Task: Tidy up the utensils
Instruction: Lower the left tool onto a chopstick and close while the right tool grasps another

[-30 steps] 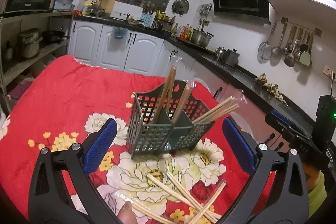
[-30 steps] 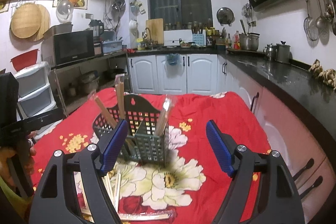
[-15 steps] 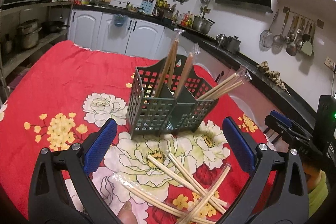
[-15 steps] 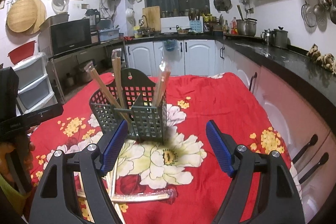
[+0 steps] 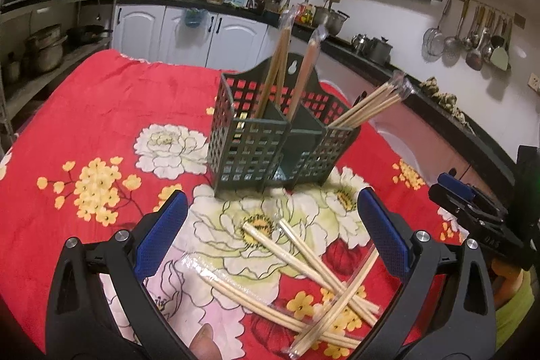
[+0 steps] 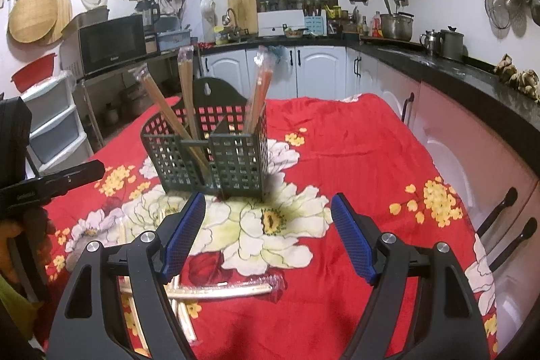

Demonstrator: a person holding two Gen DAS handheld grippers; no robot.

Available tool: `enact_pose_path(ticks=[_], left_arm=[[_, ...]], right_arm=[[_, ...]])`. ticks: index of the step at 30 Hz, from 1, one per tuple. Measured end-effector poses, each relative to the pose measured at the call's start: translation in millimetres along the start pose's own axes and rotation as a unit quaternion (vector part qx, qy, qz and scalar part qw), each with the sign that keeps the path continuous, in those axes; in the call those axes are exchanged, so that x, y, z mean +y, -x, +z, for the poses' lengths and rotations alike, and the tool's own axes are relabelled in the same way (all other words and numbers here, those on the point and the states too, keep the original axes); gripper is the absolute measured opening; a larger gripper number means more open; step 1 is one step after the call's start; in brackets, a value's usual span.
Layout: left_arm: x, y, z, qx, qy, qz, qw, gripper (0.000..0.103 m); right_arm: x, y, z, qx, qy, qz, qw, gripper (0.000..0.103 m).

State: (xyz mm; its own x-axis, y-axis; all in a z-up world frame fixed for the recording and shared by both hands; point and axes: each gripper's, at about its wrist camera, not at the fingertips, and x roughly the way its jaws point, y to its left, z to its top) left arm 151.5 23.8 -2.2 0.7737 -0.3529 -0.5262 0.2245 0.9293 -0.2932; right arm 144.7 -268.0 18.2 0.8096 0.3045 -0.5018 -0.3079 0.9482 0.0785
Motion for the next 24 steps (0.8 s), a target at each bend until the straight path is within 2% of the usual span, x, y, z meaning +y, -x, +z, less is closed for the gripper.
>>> enact_pose_path(ticks=[8,18,24], left_arm=[[8.3,-5.1,-15.4,0.023,0.004,0.013,0.9996,0.093],[24.0,-19.6,-31.4,0.052,0.010,0.048,0.9974,0.093],[37.9,-31.1,-42.4,0.077,0.029,0.058,0.9949,0.092]], right_arm=[[-0.6,-9.2,-15.1,0.027,0.008,0.004,1.000,0.074],[-0.2,-36.3,-41.0,0.094,0.019,0.014,0.995,0.074],[-4.7,-54.1,-52.8,0.133,0.004,0.020,0.991,0.066]])
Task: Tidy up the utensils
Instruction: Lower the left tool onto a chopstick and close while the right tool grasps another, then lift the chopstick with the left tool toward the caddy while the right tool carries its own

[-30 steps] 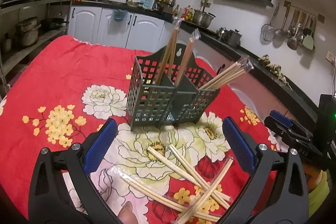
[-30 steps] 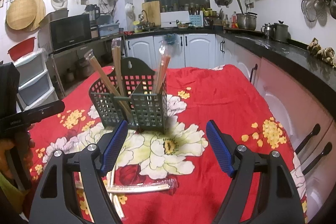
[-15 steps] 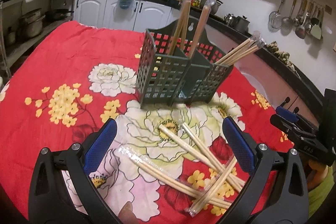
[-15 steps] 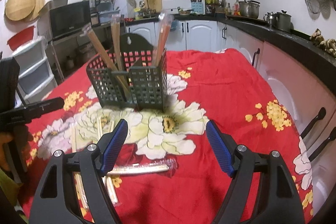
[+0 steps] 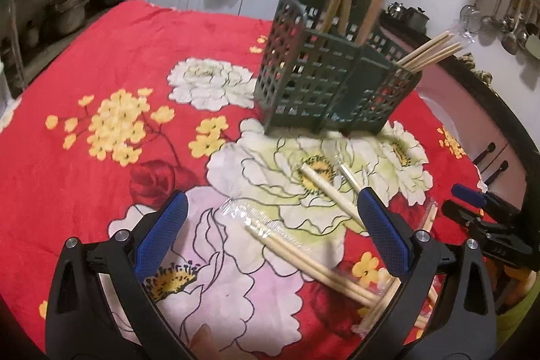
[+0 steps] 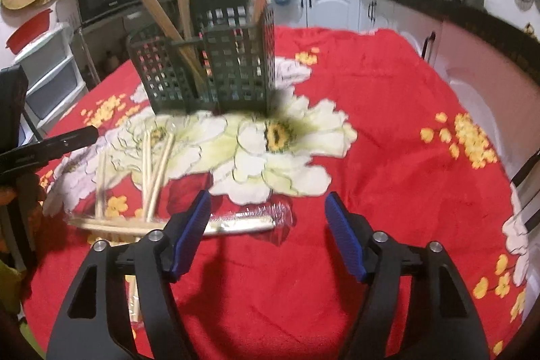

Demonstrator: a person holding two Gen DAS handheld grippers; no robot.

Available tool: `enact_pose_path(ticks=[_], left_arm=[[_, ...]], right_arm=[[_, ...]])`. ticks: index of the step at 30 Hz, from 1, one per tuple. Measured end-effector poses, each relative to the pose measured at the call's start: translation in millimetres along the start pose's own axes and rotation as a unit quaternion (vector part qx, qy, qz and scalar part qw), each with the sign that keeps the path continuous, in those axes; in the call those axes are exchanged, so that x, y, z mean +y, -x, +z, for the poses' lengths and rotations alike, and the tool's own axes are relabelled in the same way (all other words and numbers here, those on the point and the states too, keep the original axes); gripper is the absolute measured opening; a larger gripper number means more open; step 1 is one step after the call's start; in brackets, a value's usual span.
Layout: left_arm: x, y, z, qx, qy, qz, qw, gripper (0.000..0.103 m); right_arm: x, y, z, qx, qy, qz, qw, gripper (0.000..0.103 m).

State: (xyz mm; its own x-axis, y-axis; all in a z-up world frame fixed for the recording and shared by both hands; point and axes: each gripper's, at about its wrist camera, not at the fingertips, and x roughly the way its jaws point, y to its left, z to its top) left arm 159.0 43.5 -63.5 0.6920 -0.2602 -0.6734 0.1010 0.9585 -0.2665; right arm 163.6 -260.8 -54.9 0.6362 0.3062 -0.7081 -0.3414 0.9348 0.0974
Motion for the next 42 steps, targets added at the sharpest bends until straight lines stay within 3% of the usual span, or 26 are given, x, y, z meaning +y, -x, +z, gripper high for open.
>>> enact_pose_path(ticks=[4,9,11,16,21,35,42], left_arm=[[4.7,-4.8,-2.4,0.012,0.012,-0.010,0.9998,0.081],[10.2,-12.6,-5.9,0.026,0.022,-0.013,0.9993,0.056],[13.0,-17.1,-7.2,0.034,0.029,-0.015,0.9989,0.051],[19.5,-20.2,-7.4,0.036,0.040,-0.015,0.9984,0.042],[25.0,-21.7,-7.6,0.036,0.051,-0.013,0.9980,0.028],[30.6,-22.3,-6.6,0.040,0.058,-0.028,0.9971,0.005],[31.1,-19.9,-3.8,0.037,0.060,-0.038,0.9968,0.003]], right_arm=[[-6.7,-11.5,-2.1,0.023,-0.022,0.010,0.999,0.056],[-13.2,-19.6,-4.8,0.037,-0.043,0.023,0.998,0.046],[-13.3,-20.1,-4.8,0.038,-0.042,0.027,0.998,0.032],[-8.8,-21.6,-5.2,0.040,-0.033,0.038,0.998,0.014],[-11.0,-21.3,-5.6,0.039,-0.038,0.036,0.998,0.008],[-16.7,-10.5,-2.5,0.013,-0.053,0.039,0.998,0.002],[-14.4,9.5,4.8,-0.025,-0.045,0.039,0.998,0.002]])
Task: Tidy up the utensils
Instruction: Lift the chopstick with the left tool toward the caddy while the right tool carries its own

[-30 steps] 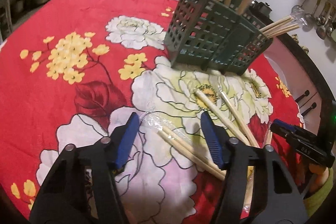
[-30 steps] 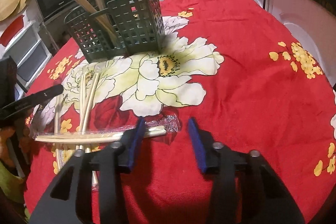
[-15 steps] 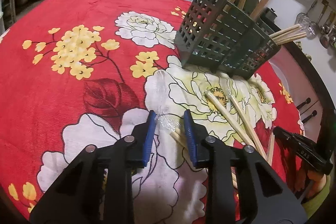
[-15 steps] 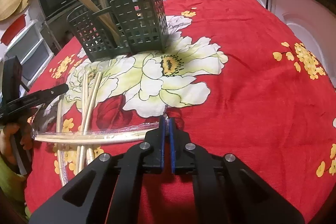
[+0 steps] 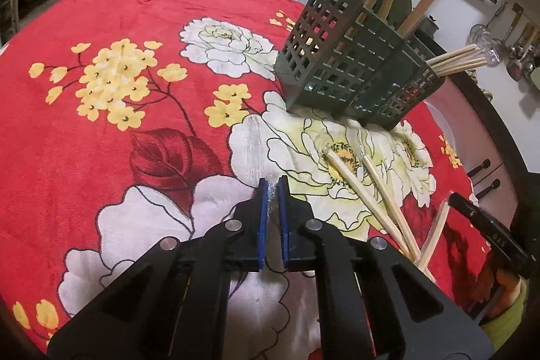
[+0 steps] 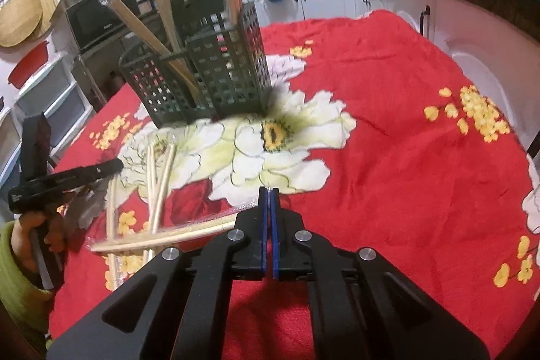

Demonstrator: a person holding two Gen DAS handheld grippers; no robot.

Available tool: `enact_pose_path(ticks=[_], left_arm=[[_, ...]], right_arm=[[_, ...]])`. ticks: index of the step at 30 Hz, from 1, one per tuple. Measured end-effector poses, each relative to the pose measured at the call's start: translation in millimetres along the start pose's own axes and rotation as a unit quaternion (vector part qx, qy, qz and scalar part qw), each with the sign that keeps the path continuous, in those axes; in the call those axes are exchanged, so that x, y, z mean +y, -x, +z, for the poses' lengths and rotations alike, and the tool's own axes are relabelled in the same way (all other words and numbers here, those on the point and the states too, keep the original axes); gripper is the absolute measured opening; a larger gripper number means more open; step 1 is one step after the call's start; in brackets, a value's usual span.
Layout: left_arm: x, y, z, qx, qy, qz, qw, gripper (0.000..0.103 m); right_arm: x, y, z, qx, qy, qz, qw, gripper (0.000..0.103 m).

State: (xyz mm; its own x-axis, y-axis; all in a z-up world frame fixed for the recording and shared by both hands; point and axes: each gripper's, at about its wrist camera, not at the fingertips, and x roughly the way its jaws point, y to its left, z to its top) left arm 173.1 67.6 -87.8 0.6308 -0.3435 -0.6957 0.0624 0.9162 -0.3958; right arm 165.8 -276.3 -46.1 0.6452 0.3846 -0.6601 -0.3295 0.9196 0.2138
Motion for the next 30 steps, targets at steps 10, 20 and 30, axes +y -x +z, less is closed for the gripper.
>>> enact_pose_path(ticks=[10,20,30], left_arm=[[-21.3,34.3,11.2,-0.041,-0.025,-0.015,0.9987,0.002],[-55.4,66.1,19.7,-0.081,-0.068,-0.042,0.9935,0.002],[-77.8,84.8,27.8,-0.104,-0.094,-0.062,0.9881,0.001]], right_arm=[[20.7,33.0,19.7,-0.057,0.039,0.007,0.998,0.002],[39.4,61.2,40.2,-0.095,0.076,0.009,0.993,0.002],[49.8,81.8,53.4,-0.119,0.093,0.011,0.989,0.002]])
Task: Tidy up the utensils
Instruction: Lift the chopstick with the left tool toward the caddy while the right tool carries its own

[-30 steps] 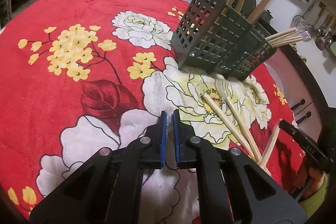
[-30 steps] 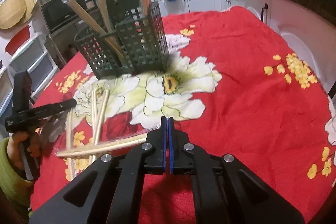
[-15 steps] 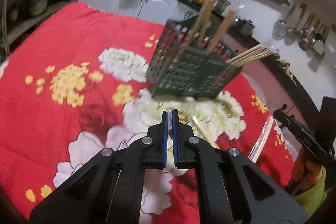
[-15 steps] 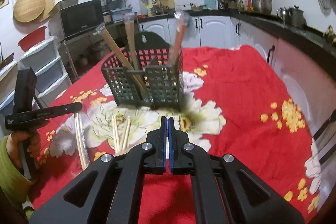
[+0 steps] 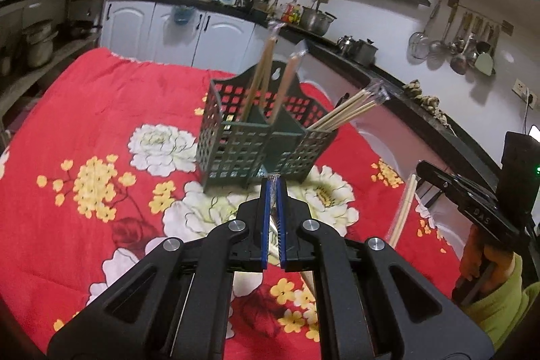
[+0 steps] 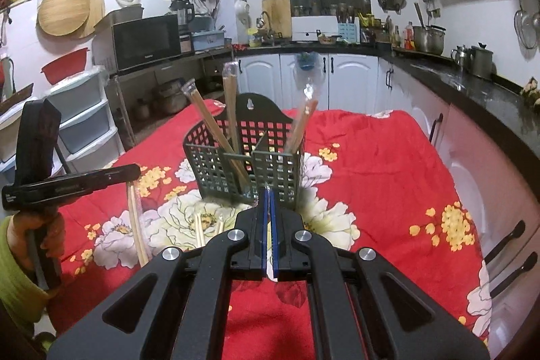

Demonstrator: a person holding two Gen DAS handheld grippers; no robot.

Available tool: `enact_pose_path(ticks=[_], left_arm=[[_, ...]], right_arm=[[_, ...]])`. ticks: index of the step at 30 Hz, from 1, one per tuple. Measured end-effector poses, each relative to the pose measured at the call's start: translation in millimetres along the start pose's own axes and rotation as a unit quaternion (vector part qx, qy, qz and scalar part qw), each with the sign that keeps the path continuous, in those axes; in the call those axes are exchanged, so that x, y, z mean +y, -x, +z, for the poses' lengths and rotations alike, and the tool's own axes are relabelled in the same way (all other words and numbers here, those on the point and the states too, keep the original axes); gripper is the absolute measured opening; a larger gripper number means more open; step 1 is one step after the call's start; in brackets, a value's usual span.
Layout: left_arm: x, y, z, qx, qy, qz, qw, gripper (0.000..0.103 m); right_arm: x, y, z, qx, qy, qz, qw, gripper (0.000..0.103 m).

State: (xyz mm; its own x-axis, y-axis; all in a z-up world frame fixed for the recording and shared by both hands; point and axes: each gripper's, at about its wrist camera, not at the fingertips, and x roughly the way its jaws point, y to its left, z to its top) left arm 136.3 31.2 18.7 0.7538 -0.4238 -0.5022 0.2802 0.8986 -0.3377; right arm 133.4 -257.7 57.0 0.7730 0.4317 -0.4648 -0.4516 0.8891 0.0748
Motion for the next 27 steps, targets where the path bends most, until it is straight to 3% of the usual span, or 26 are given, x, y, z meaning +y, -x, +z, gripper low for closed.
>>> enact_pose_path(ticks=[27], left_arm=[[-50.4,16.1,36.9,-0.045,-0.065,-0.039,0.9961,0.001]], right_arm=[[17.9,32.1,37.0,-0.060,0.042,0.012,0.997,0.002]])
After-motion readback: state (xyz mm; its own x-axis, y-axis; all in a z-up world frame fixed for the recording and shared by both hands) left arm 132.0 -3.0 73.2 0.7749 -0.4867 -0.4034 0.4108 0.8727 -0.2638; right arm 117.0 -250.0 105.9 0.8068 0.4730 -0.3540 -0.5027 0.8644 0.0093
